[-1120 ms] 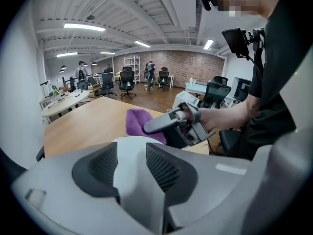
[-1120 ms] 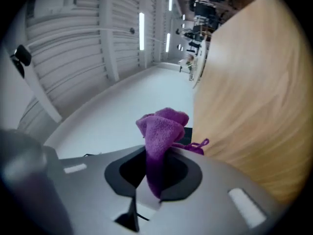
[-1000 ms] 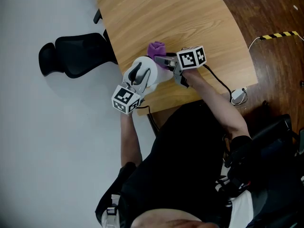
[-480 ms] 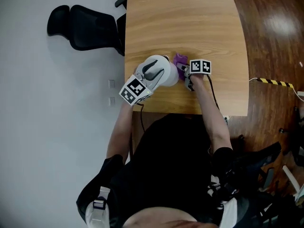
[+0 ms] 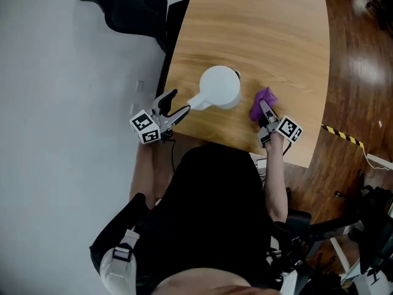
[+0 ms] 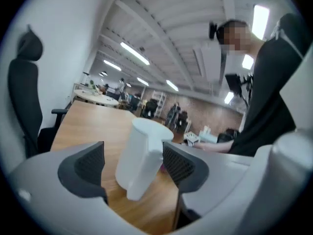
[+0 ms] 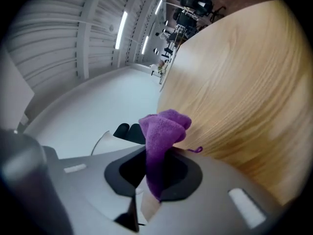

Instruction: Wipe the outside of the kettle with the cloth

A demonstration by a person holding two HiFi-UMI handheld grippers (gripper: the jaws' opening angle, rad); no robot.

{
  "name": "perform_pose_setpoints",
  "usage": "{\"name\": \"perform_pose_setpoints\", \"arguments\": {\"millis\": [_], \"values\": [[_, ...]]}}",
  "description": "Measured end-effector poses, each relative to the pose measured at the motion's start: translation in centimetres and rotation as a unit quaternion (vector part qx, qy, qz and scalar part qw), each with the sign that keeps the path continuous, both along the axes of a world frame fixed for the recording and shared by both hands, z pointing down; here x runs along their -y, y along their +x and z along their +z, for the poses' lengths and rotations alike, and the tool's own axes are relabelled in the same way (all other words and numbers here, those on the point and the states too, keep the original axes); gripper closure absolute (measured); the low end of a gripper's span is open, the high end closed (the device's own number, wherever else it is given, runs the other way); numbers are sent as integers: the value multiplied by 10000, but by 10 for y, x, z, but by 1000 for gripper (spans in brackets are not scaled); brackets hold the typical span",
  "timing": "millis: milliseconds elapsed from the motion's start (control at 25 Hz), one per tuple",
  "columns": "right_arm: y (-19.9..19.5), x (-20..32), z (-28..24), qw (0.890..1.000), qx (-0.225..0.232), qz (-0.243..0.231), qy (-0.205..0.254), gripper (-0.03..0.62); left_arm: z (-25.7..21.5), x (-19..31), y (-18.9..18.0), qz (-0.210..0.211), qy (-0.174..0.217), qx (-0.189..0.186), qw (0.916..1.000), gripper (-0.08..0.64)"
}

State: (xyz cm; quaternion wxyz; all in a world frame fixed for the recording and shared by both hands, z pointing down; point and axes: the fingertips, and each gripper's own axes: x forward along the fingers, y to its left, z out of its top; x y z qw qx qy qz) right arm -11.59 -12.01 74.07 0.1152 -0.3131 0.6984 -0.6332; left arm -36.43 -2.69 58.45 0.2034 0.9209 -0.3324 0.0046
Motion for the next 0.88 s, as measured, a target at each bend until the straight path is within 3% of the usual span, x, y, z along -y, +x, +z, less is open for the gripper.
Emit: {"name": "perform_pose_setpoints", "arguments": {"millis": [80,120,240,280,320,360,400,440,480,520,560,600,640,760,800,840,880], "values": [[11,-16,1,9977,-324,226,-546,541,5,-2,0,-62,34,-612,9981,495],[9,-17,-4,9979,-307,235,-513,541,3,-2,1,15,105,-818,9966,495],[0,-31,-17,9966,-419,218,-675,541,-2,-22,7,665,125,-1047,9922,495],[-8,-33,-32,9988,-267,121,-389,541,5,-30,10,847,54,-987,9915,495],[-19,-29,-56,9996,85,-57,277,541,20,-34,15,961,-37,-770,9924,495],[-30,-24,-80,9936,462,-238,1004,541,41,-32,21,1018,-120,-395,9939,495],[-36,-22,-89,9886,632,-313,1333,541,63,-26,29,1026,-171,44,9946,497],[-33,-27,-77,9932,484,-231,1031,541,84,-17,37,991,-173,436,9940,497],[-26,-38,-51,9994,137,-45,299,541,102,-6,44,935,-116,736,9928,498],[-21,-49,-25,9988,-169,138,-437,541,118,5,49,876,-12,956,9916,499],[-20,-57,-6,9956,-275,240,-868,541,132,14,53,826,124,1105,9904,499],[-25,-61,3,9951,-199,244,-935,541,145,21,57,787,279,1168,9896,502],[-32,-61,6,9974,-49,167,-693,541,155,25,61,736,424,1144,9898,502],[-45,-48,-2,9959,63,-284,858,541,175,35,61,411,500,1123,9916,535],[-47,-47,-6,9932,62,-350,1111,541,179,38,56,223,385,1231,9914,491],[-47,-48,-6,9923,46,-342,1186,541,181,40,50,29,253,1378,9901,541],[-43,-50,-1,9937,-24,-283,1086,541,182,42,45,-116,140,1530,9881,509]]}}
